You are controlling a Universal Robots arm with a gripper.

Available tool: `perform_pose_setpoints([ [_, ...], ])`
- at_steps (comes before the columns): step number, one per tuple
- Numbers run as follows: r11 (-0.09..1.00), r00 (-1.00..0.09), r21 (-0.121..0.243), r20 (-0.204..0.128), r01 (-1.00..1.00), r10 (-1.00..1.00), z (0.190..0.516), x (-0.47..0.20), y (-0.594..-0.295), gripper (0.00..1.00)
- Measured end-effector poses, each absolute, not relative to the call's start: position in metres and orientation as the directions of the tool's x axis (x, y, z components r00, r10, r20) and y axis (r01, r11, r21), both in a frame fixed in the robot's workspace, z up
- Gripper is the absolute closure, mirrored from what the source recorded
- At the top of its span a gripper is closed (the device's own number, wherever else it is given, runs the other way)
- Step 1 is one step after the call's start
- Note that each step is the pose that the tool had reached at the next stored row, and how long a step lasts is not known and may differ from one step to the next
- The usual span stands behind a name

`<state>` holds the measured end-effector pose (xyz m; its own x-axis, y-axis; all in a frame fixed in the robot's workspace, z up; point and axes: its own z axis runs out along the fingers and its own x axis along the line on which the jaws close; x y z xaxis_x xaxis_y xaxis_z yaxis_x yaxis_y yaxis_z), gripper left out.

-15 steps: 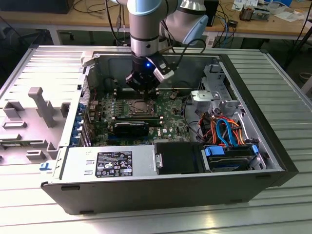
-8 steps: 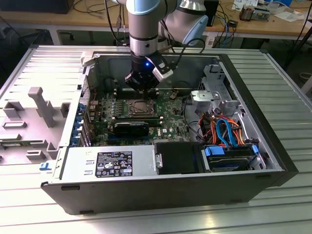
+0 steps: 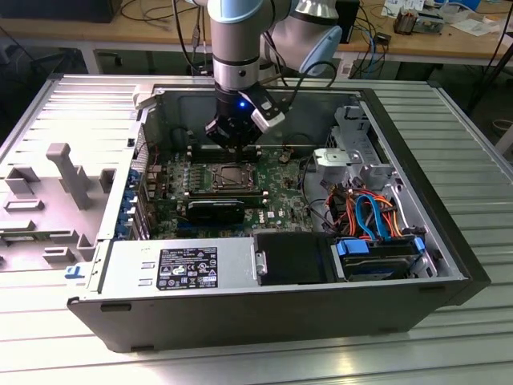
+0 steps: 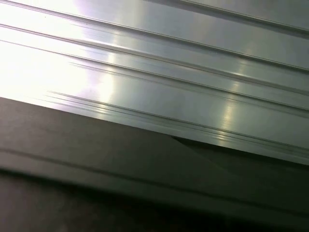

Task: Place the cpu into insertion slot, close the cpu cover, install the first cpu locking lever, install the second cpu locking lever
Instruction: 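Install the first cpu locking lever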

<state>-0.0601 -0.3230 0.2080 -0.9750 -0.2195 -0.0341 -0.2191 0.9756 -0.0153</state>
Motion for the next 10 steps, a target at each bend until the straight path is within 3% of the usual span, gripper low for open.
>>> perform_pose_setpoints([
  [10, 0.975, -0.974, -0.010, -0.036, -0.223, -0.223, 0.206, -0.060, -0.334, 0.89],
])
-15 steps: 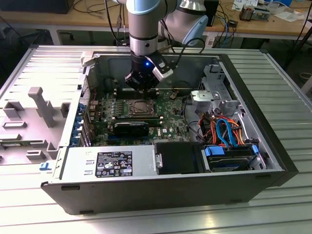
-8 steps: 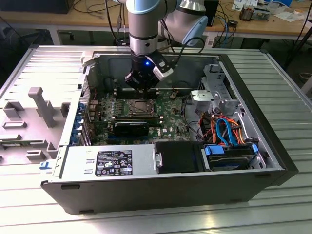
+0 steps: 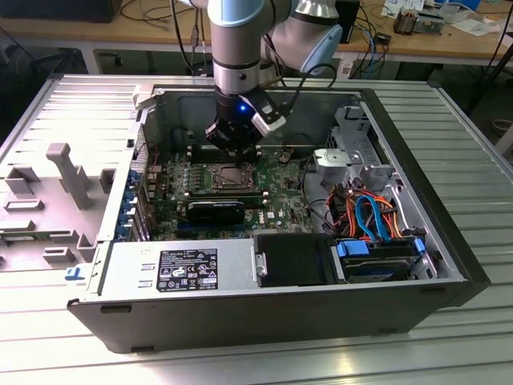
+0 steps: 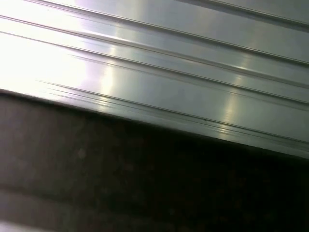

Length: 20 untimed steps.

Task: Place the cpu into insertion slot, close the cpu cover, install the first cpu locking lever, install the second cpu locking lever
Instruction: 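Install the first cpu locking lever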

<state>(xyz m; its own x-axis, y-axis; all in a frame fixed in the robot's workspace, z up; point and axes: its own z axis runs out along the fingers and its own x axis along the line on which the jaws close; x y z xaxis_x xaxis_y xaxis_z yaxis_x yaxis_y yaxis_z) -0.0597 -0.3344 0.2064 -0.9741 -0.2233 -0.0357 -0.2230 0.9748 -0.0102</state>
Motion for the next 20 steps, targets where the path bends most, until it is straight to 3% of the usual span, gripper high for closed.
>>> perform_pose_setpoints([
  [20, 0.974, -0.974, -0.010, -0.035, -0.225, -0.225, 0.2023, -0.0581, -0.3349, 0.89],
])
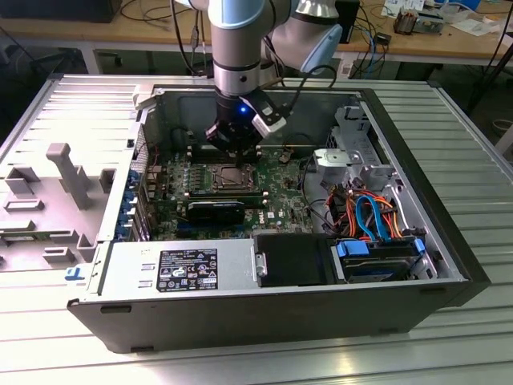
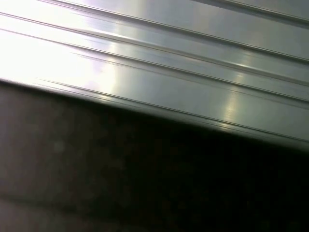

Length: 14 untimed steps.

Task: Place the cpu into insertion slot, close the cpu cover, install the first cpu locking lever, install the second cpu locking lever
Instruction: 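Install the first cpu locking lever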

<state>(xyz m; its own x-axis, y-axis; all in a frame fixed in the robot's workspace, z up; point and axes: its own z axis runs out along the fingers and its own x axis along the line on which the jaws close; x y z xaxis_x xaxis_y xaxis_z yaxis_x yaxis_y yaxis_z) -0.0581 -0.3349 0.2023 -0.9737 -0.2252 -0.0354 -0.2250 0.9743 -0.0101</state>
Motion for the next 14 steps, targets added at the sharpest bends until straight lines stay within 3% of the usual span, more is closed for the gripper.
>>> perform_pose_setpoints([
  [14, 0.969, -0.968, 0.004, -0.039, -0.248, -0.248, 0.2091, -0.0553, -0.3342, 0.89],
])
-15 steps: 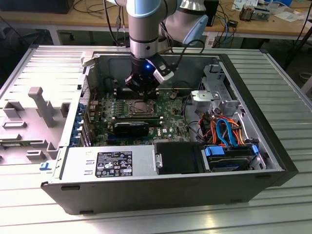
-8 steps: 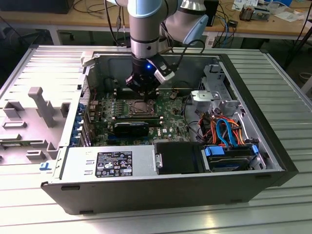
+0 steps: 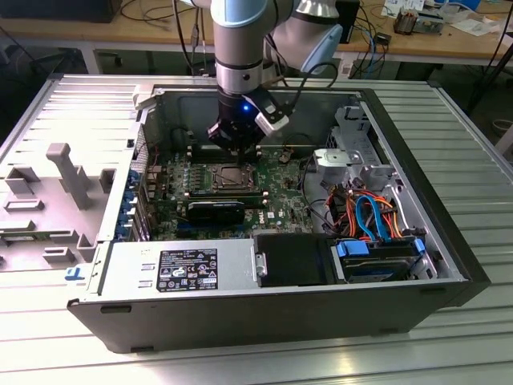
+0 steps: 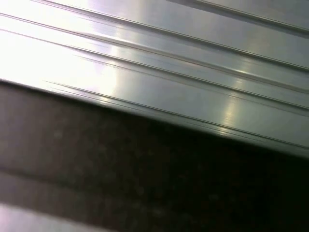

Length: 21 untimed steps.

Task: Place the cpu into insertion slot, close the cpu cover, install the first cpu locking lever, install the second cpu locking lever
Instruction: 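Install the first cpu locking lever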

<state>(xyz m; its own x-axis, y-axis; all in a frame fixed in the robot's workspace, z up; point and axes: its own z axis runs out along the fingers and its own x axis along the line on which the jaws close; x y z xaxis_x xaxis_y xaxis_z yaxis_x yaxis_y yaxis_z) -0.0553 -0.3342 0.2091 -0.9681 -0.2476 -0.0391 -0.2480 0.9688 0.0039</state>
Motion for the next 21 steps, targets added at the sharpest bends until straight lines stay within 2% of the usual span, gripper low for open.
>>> perform_pose_setpoints([
  [7, 0.968, -0.967, 0.022, -0.044, -0.250, -0.249, 0.210, -0.059, -0.334, 0.89],
  [21, 0.968, -0.967, 0.025, -0.046, -0.250, -0.249, 0.209, -0.080, -0.335, 0.89],
])
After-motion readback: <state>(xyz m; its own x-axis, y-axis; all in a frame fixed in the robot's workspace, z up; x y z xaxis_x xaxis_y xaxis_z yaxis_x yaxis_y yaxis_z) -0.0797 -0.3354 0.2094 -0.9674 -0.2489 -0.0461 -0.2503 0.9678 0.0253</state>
